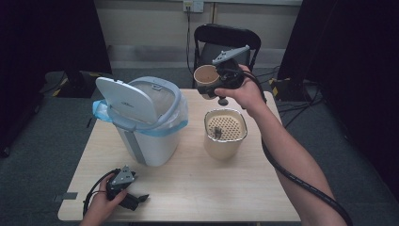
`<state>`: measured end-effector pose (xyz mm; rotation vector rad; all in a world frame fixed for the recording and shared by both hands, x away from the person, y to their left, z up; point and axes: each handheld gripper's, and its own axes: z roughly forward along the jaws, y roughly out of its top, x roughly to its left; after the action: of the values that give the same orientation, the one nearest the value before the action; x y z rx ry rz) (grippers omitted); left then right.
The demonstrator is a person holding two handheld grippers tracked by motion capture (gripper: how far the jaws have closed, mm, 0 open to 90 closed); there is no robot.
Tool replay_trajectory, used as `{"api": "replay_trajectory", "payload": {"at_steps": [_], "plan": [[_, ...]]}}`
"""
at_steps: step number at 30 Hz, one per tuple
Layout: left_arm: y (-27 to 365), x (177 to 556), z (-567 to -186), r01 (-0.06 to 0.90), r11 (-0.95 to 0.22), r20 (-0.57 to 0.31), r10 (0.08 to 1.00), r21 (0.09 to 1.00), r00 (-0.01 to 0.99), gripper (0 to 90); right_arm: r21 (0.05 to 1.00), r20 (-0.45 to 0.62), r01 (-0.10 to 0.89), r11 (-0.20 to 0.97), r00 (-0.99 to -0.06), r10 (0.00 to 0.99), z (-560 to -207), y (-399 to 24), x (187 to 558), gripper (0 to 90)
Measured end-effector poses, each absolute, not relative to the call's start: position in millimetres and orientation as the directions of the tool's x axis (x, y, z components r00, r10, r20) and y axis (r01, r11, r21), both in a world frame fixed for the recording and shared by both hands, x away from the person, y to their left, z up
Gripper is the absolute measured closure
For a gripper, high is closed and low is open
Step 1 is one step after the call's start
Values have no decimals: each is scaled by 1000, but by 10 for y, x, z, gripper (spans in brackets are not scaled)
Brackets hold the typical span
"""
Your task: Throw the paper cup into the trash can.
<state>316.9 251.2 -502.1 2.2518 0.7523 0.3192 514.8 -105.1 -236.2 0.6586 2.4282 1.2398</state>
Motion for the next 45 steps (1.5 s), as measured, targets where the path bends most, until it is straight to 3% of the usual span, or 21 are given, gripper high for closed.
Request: {"api": "replay_trajectory", "payload": {"at_steps": [21, 45], "plan": [[2512, 3167, -5020, 422, -564, 6, 603, 710, 797, 0, 833, -85, 194, 517, -880, 467, -2177, -610, 5066, 267], [2511, 3169, -5024, 420, -561, 3, 602, 713, 799, 0, 838, -53, 175, 517, -916, 397, -2237, -102, 5039, 265]]}}
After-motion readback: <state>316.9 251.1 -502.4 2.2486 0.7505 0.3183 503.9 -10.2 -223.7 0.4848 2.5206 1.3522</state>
